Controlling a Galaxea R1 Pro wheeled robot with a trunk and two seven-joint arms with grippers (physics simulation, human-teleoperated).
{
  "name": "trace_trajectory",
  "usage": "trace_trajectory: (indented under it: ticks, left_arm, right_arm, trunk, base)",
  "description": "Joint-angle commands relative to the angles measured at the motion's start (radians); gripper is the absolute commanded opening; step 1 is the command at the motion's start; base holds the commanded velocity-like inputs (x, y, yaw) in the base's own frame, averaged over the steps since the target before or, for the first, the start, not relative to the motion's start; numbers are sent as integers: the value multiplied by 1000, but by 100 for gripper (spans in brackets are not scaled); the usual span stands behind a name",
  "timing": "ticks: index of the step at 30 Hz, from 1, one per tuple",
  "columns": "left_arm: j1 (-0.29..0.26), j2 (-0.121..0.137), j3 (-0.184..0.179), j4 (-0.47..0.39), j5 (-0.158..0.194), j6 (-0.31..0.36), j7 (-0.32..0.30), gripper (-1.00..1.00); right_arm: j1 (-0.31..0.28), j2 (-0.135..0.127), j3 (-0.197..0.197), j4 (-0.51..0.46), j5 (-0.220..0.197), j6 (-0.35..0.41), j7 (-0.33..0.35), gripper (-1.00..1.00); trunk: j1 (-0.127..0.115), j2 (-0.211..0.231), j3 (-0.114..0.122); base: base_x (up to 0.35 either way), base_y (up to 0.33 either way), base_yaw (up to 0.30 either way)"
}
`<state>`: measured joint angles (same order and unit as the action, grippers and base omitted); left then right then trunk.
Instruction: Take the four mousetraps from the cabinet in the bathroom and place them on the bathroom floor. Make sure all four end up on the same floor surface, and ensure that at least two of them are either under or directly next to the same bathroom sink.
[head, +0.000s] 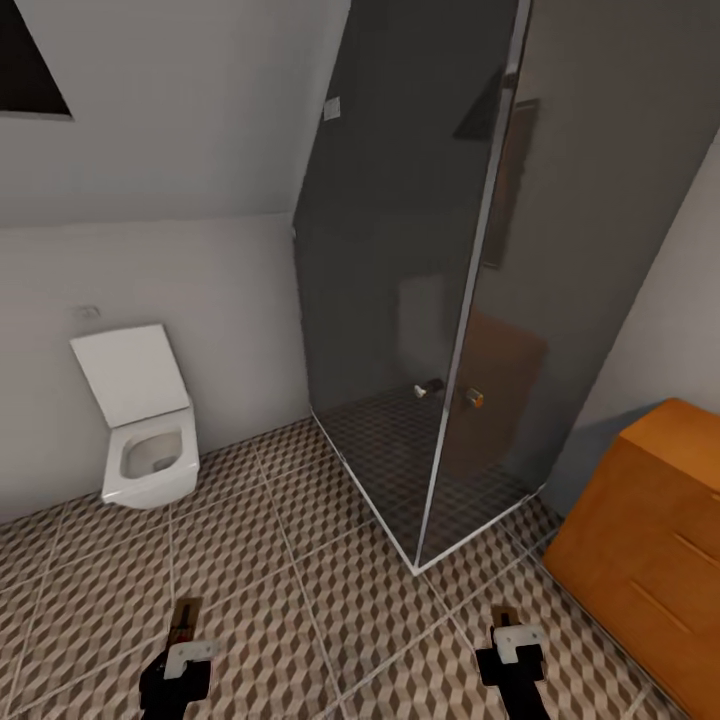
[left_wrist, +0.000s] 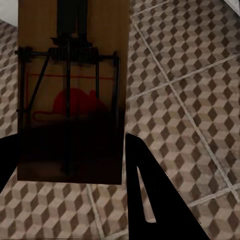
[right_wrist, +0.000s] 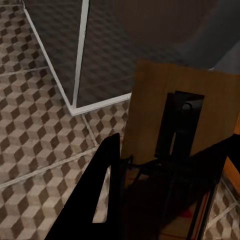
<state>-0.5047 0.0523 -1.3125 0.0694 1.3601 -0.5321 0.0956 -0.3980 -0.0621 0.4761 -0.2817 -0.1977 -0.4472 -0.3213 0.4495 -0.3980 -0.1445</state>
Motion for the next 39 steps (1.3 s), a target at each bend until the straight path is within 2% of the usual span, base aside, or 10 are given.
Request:
trace_trajectory:
  ticks: [1, 39]
  left_arm:
    - [-1, 0, -7, 0, -7, 0, 13, -100]
    - [-1, 0, -7, 0, -7, 0, 13, -100]
  right_arm:
    - [-1, -1, 9, -1, -11, -4, -2, -100]
    - [-1, 4, 9, -1, -11, -4, -2, -100]
  trunk:
    - [1, -2, -2]
    - [1, -2, -2]
  base:
    - [-18, 58, 251]
    - [-1, 3, 251]
